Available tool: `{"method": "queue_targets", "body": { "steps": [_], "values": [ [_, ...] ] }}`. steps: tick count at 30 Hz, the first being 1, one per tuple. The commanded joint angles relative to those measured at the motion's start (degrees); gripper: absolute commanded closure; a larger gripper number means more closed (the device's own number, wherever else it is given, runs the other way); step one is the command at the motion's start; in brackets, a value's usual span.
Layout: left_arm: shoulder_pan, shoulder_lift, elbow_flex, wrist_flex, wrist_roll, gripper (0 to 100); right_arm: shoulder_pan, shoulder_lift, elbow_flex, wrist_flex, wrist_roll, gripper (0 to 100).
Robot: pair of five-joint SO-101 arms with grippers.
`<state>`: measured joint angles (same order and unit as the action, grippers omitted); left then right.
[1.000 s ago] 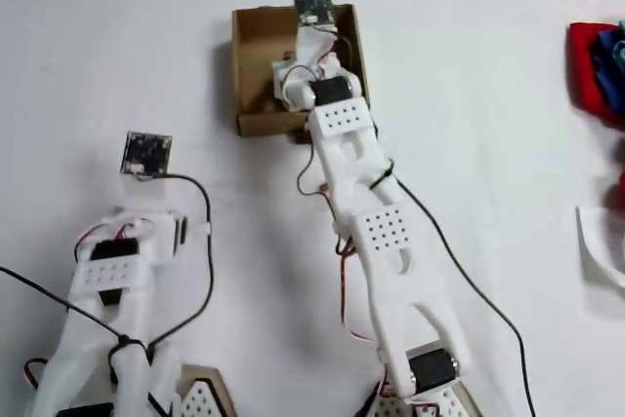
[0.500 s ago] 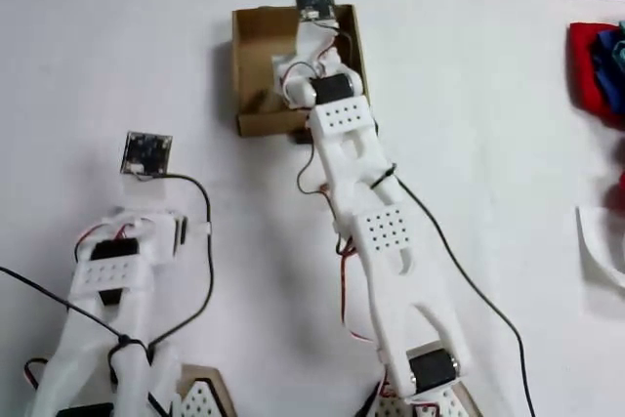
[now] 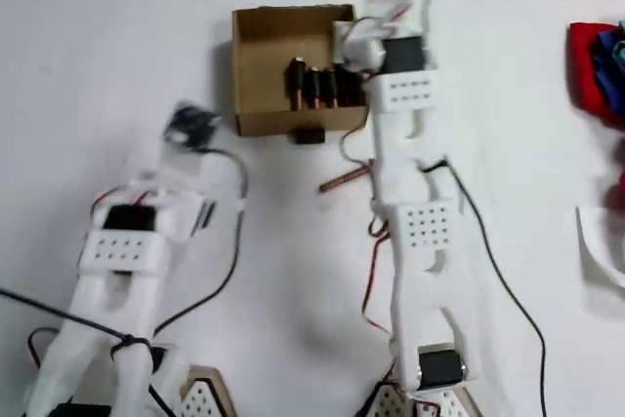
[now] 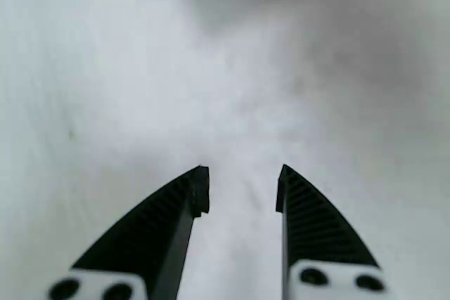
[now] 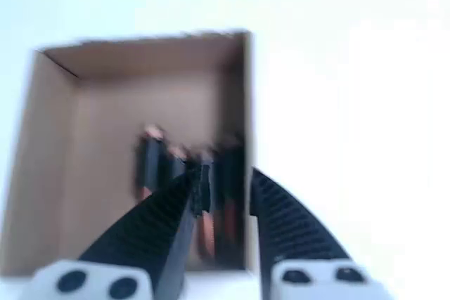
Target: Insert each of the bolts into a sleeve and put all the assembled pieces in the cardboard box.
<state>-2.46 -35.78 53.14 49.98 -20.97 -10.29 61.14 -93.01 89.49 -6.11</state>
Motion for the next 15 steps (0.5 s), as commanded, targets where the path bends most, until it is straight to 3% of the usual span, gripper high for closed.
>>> {"method": "queue_targets", "body": {
  "steps": [1, 4, 8, 15],
  "values": [
    [8.2, 2.3, -12.2, 7.6, -5.8, 82, 3.3, -7.6, -2.1, 11.8, 4.1, 80.7],
    [10.6, 11.1, -20.4, 13.2, -11.3, 77, 7.0, -10.7, 1.0, 12.2, 9.3, 77.5],
    [8.4, 27.3, -31.6, 23.6, -16.3, 70, 10.3, -18.5, 11.5, 12.2, 13.3, 82.0],
    [6.3, 42.9, -42.5, 26.4, -16.3, 79, 7.3, -43.8, 56.0, 11.7, 13.8, 81.1]
  ]
}}
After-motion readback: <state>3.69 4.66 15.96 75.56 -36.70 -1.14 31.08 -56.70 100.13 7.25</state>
